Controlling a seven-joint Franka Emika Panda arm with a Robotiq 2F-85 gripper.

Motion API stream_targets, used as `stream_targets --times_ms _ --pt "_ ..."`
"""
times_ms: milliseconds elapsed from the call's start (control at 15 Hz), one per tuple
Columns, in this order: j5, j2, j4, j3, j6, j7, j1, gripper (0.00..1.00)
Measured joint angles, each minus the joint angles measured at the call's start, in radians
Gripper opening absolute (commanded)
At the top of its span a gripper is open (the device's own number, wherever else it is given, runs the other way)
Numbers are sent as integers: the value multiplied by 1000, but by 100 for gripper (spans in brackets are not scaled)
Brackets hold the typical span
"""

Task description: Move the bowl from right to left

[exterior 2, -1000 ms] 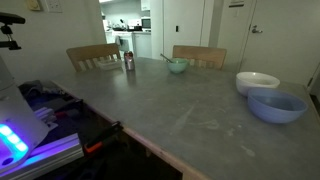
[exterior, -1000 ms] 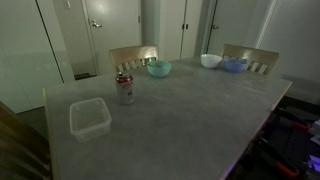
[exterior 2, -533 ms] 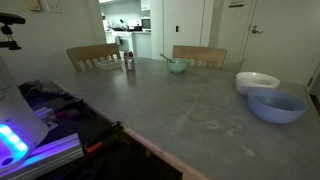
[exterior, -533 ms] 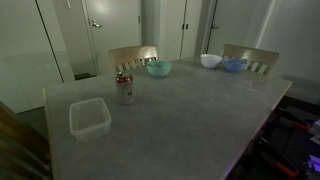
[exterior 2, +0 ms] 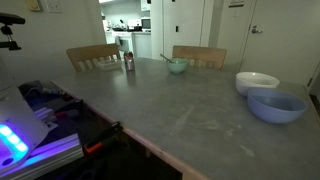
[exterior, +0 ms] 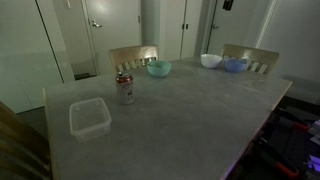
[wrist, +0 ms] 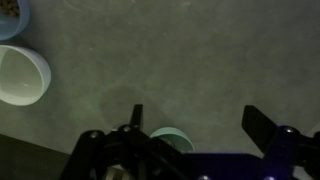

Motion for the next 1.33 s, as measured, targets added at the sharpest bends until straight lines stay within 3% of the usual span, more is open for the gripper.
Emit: stream_targets --times_ms 600,1333 --pt "26 344 315 -27 45 -274 -139 100" --pt "65 678 622 -21 45 -306 -370 100"
